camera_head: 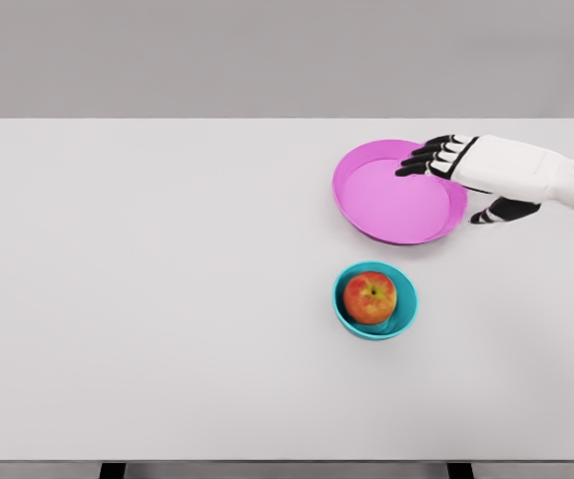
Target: Put the apple from the pink plate into the blue bowl with your right arm
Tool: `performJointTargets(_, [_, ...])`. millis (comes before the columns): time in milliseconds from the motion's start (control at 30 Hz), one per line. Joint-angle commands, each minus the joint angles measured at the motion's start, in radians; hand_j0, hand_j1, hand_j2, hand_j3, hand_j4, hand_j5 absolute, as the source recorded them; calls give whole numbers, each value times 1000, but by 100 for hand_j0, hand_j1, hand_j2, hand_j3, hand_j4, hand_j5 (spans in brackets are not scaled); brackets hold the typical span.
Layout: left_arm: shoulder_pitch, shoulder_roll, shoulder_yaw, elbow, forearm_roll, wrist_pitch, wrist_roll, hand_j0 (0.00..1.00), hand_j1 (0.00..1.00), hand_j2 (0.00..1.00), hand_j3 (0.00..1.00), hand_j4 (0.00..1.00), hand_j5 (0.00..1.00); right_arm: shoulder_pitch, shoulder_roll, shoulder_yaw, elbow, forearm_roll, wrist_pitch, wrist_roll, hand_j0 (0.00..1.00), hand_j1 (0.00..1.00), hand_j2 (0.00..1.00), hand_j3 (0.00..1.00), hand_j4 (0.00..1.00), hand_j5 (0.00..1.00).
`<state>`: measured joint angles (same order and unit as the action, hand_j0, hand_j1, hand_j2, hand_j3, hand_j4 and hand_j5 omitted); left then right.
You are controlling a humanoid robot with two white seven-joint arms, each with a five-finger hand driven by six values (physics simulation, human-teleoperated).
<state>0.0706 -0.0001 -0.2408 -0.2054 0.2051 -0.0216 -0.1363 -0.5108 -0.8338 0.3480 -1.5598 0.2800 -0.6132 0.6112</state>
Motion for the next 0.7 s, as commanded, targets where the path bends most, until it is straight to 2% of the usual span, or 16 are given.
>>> performJointTargets(0, [0, 0, 0, 0, 0, 0, 0, 100, 100, 100, 100, 100, 100, 0, 21, -50, 133, -4, 2, 0, 100, 100, 100, 100, 100, 100])
performJointTargets(67, [0, 0, 0, 0, 0, 0, 0, 100, 100, 100, 100, 100, 100, -3, 73, -81, 225, -1, 2, 0, 100, 100, 100, 100, 100, 100])
performJointTargets(100, [0, 0, 0, 0, 0, 0, 0, 100, 100, 100, 100, 100, 100, -3, 96, -84, 239, 2, 2, 0, 100, 100, 100, 100, 100, 100])
performJointTargets(567, [0, 0, -2, 0, 0, 0, 0, 100, 100, 100, 100, 100, 100, 35, 85, -89, 233, 2, 2, 0, 100, 100, 100, 100, 100, 100])
performJointTargets(667, [2, 0, 5, 0, 10, 0, -2, 100, 100, 100, 100, 100, 100, 69, 85, -124, 231, 4, 2, 0, 100, 100, 100, 100, 100, 100])
